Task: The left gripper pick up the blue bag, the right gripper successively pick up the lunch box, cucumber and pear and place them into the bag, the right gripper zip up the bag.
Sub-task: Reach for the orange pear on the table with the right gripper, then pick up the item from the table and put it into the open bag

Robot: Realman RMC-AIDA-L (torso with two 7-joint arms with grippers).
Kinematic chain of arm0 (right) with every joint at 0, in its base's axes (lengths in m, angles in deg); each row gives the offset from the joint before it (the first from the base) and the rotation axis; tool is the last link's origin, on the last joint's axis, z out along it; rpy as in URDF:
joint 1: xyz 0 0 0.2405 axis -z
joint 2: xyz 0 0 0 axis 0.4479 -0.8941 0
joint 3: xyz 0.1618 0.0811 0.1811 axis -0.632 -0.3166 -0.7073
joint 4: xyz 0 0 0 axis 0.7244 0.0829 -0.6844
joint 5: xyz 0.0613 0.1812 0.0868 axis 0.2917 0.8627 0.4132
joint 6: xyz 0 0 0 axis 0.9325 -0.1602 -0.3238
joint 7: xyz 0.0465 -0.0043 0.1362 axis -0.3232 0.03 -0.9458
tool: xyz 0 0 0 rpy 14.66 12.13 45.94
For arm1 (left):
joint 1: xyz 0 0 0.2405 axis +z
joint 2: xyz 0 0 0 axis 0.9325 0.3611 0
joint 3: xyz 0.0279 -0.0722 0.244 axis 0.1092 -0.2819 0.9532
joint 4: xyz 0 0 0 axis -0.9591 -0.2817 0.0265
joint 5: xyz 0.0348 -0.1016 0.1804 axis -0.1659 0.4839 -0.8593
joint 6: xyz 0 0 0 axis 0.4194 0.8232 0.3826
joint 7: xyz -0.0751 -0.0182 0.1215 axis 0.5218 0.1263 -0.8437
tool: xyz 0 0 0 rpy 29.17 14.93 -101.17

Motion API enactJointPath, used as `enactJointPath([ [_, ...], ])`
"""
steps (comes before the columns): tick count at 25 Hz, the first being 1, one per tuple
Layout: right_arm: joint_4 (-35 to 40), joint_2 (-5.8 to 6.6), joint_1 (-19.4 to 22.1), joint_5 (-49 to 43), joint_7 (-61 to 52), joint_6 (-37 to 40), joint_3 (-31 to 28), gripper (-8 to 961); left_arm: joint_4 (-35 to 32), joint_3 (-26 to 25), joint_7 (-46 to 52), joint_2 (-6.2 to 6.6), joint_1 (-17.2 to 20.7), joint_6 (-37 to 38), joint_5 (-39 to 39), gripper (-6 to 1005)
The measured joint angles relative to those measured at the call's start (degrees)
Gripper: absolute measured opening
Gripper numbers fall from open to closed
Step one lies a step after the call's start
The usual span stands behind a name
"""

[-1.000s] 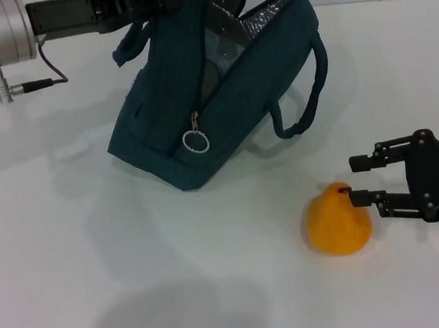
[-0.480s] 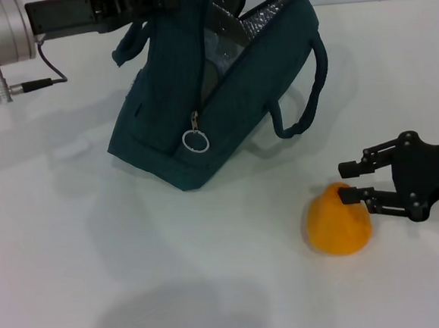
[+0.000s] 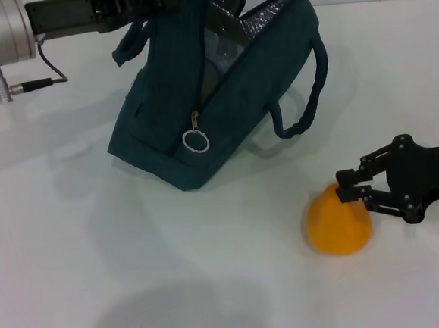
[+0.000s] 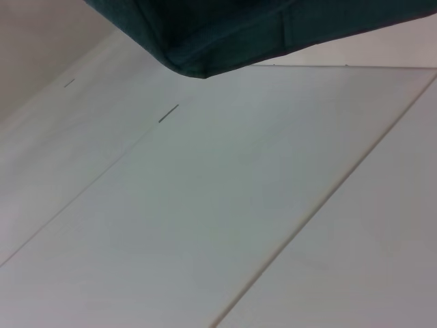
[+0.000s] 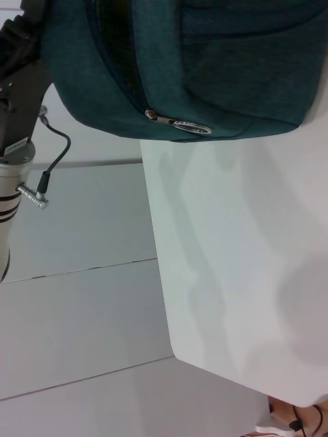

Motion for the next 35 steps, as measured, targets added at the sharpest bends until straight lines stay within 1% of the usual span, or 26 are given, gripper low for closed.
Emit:
enactJointPath([
  [5, 0.00, -0.01, 0.00, 0.02, -0.05, -0.41, -0.01, 204, 0.00, 0.00, -0.02, -0.04, 0.00, 0.04, 0.03, 61],
  [10, 0.00, -0.01, 0.02, 0.11, -0.10, -1.18, -0.07, 112, 0.00, 0.00, -0.03, -0.05, 0.00, 0.11, 0.04, 61],
  [17, 0.00, 0.07, 0.33, 1.37, -0.11, -0.82, -1.05, 51, 0.00, 0.00, -0.03, -0.13, 0.15, 0.29, 0.05, 61],
  [20, 0.00, 0.28, 0.43, 3.96, -0.19, 2.10, -3.74, 45, -0.01, 0.00, -0.03, -0.13, 0.23, 0.34, 0.05, 61],
  [24, 0.50, 0.73, 0.25, 8.63, -0.24, 8.77, -10.32, 43, -0.01, 0.00, -0.03, -0.10, 0.44, 0.39, 0.06, 61],
  [27, 1.93, 1.40, -0.67, 14.14, -0.69, 11.88, -13.75, 42, -0.06, 0.00, -0.03, -0.09, 0.50, 0.50, 0.06, 61],
  [30, 4.30, 1.84, -2.19, 18.88, -1.09, 11.55, -14.20, 41, -0.15, 0.17, -0.01, -0.28, 0.52, 0.78, 0.06, 61],
  [35, 6.61, 2.01, -8.88, 19.65, -1.38, 4.50, -13.42, 40, -0.08, 0.28, 0.47, -0.63, 0.19, 2.70, 0.07, 61],
])
